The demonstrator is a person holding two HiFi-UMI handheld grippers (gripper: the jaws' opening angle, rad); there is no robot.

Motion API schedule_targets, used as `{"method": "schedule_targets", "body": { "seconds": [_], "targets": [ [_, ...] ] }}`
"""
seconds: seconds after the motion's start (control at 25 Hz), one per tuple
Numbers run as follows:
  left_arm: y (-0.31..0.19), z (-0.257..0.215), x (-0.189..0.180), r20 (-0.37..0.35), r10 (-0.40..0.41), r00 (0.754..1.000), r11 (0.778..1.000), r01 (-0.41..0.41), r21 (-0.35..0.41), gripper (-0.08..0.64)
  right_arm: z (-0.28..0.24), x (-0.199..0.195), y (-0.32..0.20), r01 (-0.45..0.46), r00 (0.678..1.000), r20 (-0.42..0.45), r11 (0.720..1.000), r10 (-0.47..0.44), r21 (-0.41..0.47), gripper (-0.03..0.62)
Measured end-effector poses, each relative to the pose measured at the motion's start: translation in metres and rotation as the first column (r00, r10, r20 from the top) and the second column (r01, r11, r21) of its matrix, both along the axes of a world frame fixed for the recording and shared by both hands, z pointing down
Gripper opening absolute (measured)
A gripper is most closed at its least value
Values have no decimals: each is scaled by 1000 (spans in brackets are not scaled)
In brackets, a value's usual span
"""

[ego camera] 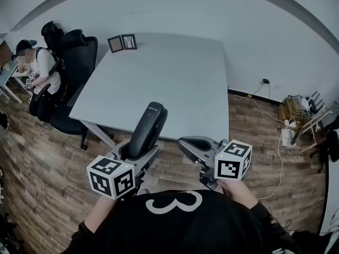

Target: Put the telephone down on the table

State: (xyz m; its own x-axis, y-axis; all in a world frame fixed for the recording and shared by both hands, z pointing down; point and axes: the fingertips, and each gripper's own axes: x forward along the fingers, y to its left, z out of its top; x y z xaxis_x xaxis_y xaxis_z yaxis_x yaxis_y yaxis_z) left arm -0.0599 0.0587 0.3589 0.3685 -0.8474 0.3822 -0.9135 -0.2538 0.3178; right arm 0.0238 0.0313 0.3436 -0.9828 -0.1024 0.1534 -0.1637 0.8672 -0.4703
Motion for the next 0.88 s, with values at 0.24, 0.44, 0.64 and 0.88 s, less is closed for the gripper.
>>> {"method": "schedule_targets", "body": {
  "seconds": [0.24,0.44,0.64,0.88],
  "targets": [
    [0,1,1,-5,1,1000,1000,-1,5,290,3,3,-1,-19,1000,9,1000,19,-12,9],
    [2,-2,20,-7,-6,1000,1000,6,18,290,-3,22,-3,-30,999,18,1000,30,-9,11],
    [2,-2,48,-4,-19,1000,999,19,31,290,-2,51,-2,-24,999,32,1000,24,1,11],
    [3,2,45,-6,-16,1000,1000,16,18,290,6,50,-3,-46,998,41,999,47,-26,11]
  ]
}}
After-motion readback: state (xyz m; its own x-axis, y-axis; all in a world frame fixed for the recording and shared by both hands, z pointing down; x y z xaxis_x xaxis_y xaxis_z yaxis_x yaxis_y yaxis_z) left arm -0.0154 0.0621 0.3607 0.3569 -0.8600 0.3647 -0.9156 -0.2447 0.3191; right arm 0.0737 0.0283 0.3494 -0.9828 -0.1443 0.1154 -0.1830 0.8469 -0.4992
